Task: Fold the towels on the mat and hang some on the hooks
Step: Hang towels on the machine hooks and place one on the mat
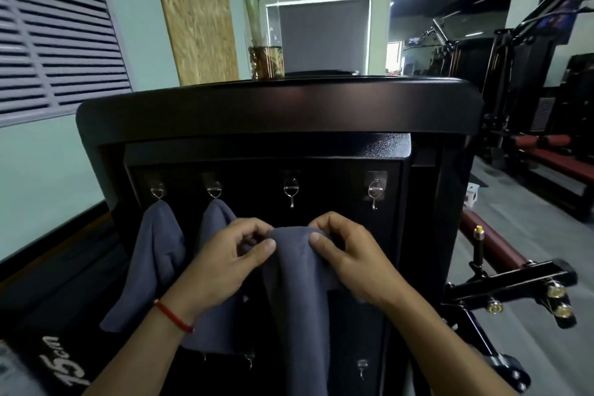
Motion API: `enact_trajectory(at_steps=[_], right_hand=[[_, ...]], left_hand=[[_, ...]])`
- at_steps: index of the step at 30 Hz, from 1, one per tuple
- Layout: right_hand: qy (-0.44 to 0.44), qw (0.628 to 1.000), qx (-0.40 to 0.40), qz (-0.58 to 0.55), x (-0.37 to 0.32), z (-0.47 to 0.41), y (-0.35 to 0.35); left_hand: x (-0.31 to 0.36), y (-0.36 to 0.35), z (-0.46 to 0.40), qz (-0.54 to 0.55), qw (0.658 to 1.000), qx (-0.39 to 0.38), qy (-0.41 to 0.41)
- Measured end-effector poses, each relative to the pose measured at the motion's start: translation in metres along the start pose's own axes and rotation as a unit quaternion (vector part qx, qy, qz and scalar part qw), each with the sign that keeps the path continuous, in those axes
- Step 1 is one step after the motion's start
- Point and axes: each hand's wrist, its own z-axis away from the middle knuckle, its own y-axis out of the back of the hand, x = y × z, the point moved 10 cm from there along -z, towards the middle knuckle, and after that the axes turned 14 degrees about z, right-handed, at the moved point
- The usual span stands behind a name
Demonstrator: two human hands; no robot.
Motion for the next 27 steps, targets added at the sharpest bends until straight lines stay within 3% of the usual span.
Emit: enact_trajectory(at_steps=[4, 9, 12, 15, 19, 24, 27], right_hand=[[-0.016, 0.994, 0.079, 0.069, -0.002, -0.007, 0.009], [0.018, 0.956, 0.237, 0.173, -0.017, -0.037, 0.029], [0.038, 0.931, 0.276, 0.235, -0.019, -0.048, 0.028], [0.040, 0.897, 0.263, 0.353, -0.012, -0.044, 0.013], [0.003, 0.910, 0.244, 0.336, 0.009, -0.033, 0.003], [0.023, 0.866, 0.259, 0.428, 0.005, -0.020, -0.013], [-0.010, 0.846, 0.258, 0.466, 0.004, -0.007, -0.024]], left_hand=[[-0.005, 0.014, -0.017, -0.009, 0.999, 0.031, 0.007], [0.010, 0.033, -0.044, -0.073, 0.981, 0.161, -0.080], [0.011, 0.028, -0.054, -0.084, 0.970, 0.183, -0.135], [-0.002, 0.015, -0.057, -0.129, 0.962, 0.186, -0.152], [-0.019, 0.010, -0.047, -0.156, 0.950, 0.209, -0.172], [-0.027, -0.003, -0.032, -0.328, 0.900, 0.209, -0.198], [-0.044, -0.016, -0.025, -0.337, 0.907, 0.183, -0.172]])
